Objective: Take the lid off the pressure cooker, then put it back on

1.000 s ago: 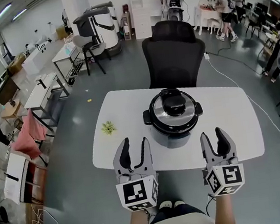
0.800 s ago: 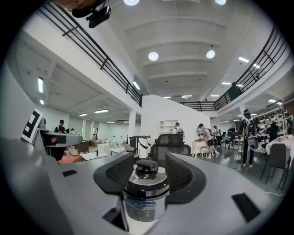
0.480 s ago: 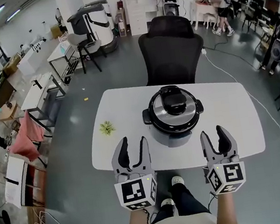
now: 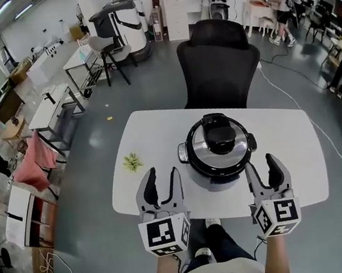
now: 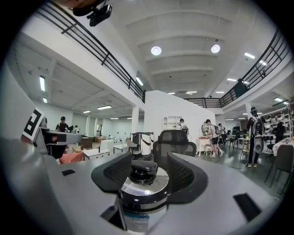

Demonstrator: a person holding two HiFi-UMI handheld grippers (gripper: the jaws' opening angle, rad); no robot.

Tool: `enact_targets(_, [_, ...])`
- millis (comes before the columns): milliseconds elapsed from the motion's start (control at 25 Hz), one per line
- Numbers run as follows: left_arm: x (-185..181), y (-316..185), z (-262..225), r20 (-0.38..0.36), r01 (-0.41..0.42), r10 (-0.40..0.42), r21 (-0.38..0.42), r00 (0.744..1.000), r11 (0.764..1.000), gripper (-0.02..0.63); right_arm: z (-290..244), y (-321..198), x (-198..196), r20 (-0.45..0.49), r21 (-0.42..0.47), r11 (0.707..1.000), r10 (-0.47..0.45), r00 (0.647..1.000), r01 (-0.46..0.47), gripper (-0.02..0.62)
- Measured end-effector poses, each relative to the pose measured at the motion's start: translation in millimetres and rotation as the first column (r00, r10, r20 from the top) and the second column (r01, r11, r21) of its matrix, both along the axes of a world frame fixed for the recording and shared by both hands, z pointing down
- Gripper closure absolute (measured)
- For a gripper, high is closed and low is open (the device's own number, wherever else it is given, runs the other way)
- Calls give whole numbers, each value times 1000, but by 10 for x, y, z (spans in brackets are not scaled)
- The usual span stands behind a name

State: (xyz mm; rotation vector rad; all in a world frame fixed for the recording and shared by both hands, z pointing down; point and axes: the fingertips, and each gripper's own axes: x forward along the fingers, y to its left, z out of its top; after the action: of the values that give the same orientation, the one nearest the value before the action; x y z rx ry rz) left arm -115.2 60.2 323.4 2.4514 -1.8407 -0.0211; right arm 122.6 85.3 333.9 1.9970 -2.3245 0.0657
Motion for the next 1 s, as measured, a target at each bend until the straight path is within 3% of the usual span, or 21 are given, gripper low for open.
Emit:
enact_targets(480, [143, -828, 92, -21, 69, -70, -48, 997, 996, 400, -23, -1023, 51, -19, -32, 990, -135, 991, 135, 321])
enact_targets(1000, [310, -1467, 259, -27, 126, -130, -108, 991, 986, 400, 100, -1746, 60, -51, -96, 953, -294, 954, 288, 302])
